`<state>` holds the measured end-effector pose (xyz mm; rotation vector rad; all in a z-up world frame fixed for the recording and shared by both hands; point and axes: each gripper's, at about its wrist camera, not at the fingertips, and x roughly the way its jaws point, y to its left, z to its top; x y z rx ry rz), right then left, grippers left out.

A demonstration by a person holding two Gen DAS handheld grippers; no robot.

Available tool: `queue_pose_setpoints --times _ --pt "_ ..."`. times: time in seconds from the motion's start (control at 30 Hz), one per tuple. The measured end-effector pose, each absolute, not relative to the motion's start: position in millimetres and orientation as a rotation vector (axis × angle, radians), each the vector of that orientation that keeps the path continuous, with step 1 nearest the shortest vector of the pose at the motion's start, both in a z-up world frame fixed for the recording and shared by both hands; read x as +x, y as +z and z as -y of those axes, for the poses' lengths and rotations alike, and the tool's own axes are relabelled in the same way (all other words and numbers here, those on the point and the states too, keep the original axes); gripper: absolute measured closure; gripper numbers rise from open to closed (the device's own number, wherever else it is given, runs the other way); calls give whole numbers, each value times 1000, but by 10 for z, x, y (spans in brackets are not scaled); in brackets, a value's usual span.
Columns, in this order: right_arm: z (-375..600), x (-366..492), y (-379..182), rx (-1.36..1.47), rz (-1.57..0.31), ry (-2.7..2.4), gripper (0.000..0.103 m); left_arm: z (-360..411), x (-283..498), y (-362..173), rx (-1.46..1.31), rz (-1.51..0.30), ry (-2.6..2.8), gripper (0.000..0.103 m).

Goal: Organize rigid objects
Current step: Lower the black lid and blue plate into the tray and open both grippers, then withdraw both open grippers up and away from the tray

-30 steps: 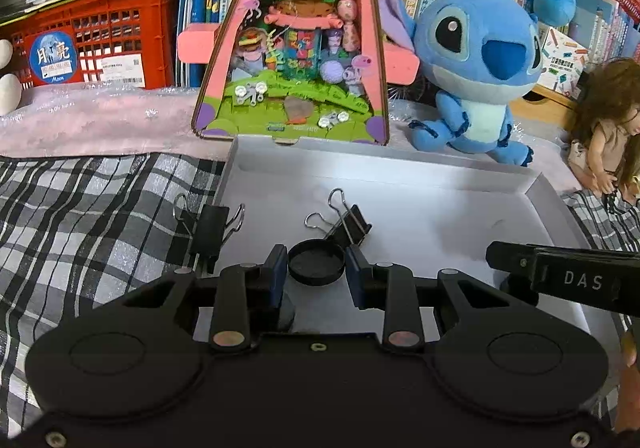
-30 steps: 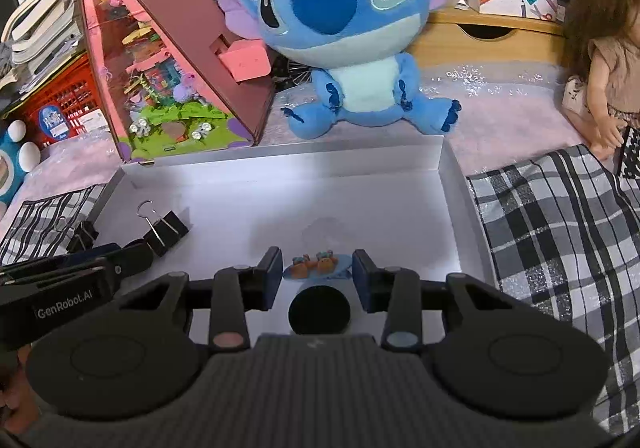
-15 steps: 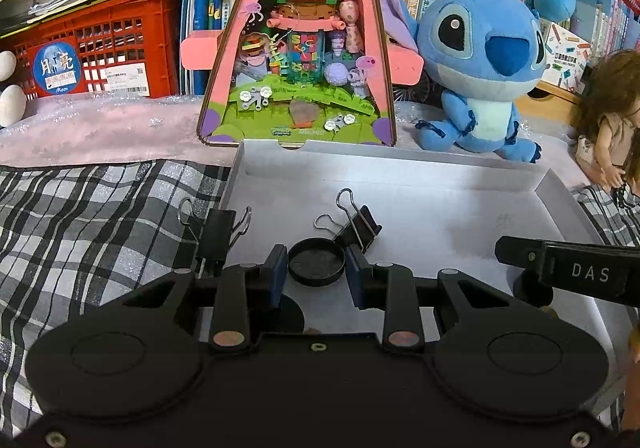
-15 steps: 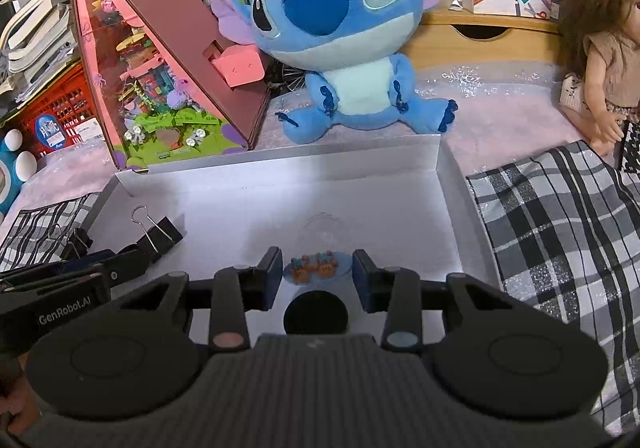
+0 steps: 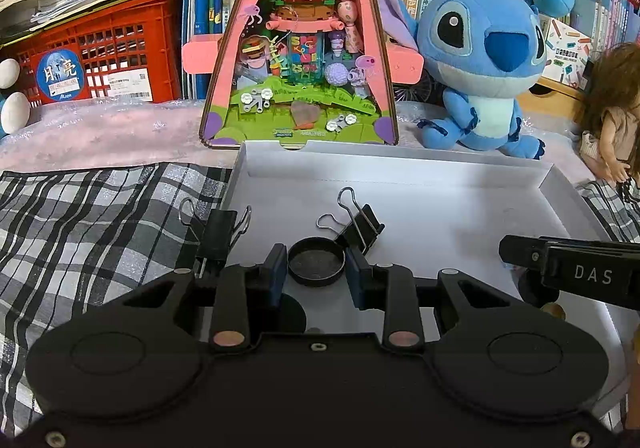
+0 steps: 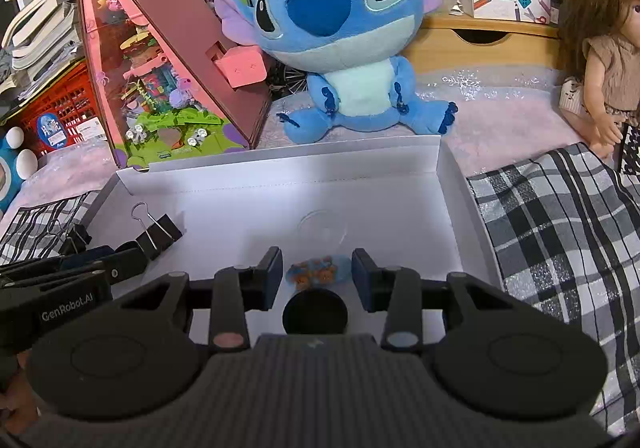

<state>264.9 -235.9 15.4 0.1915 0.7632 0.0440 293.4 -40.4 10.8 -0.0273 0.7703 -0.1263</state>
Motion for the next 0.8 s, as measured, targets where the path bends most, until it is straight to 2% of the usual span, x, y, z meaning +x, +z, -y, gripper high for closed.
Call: queue_pose_setpoints --times 0.13,0.27,0.4,0.53,0.8 --pt "2346 2644 150 184 -759 40 54 394 2929 104 -29 -768 -121 73" --pt "2338 2637 144 178 -754 35 46 382 2922 100 -33 -764 -117 72" --pt "2331 2626 142 174 -749 33 41 370 2914 106 -47 -765 -119 63" --pt "2316 2608 139 162 -742 25 31 382 2874 113 -42 -760 -119 53" --pt "2320 2526 178 149 -712 22 20 361 2789 150 -45 -754 -114 44"
